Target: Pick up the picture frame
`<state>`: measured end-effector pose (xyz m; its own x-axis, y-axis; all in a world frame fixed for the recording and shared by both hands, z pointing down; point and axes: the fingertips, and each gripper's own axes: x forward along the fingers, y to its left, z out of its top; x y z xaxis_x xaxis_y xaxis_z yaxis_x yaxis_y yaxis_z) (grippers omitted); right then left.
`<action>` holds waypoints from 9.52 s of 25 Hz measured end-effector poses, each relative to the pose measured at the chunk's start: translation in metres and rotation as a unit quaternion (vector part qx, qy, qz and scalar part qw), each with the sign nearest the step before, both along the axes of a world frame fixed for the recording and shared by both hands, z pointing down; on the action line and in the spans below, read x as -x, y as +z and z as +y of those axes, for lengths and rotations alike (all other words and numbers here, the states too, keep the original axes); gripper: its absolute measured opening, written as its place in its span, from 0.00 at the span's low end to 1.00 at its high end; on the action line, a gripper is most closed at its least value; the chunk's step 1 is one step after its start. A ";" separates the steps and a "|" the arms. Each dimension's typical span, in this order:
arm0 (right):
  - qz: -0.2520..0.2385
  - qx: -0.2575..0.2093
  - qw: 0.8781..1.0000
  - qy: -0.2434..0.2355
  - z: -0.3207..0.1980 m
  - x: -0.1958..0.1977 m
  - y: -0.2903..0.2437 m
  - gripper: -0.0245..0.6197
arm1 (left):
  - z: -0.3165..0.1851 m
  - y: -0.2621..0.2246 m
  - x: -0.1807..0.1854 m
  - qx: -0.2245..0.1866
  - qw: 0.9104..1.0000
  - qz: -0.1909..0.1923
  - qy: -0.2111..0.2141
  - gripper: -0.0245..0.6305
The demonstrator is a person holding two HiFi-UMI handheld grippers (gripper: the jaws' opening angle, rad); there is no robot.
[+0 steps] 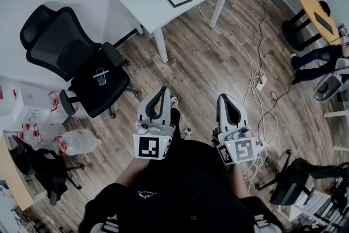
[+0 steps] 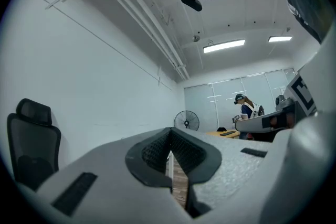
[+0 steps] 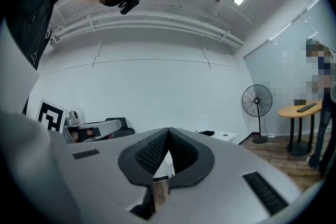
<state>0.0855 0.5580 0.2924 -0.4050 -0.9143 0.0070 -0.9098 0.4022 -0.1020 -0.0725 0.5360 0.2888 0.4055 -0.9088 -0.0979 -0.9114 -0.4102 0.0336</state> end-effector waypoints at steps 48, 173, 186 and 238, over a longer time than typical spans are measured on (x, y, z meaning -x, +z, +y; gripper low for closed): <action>-0.012 0.036 0.999 -0.003 -0.359 0.038 0.023 0.04 | -0.357 0.022 0.040 0.012 1.000 0.003 -0.001 0.05; 0.196 0.523 0.806 -0.198 -0.820 0.043 0.430 0.20 | -0.732 0.436 0.004 0.554 0.803 0.111 -0.189 0.19; 0.212 0.537 0.796 -0.184 -0.817 0.040 0.440 0.18 | -0.737 0.444 0.004 0.578 0.785 0.084 -0.205 0.17; 0.180 0.485 0.829 -0.210 -0.722 -0.029 0.373 0.15 | -0.638 0.366 -0.064 0.502 0.818 0.067 -0.272 0.15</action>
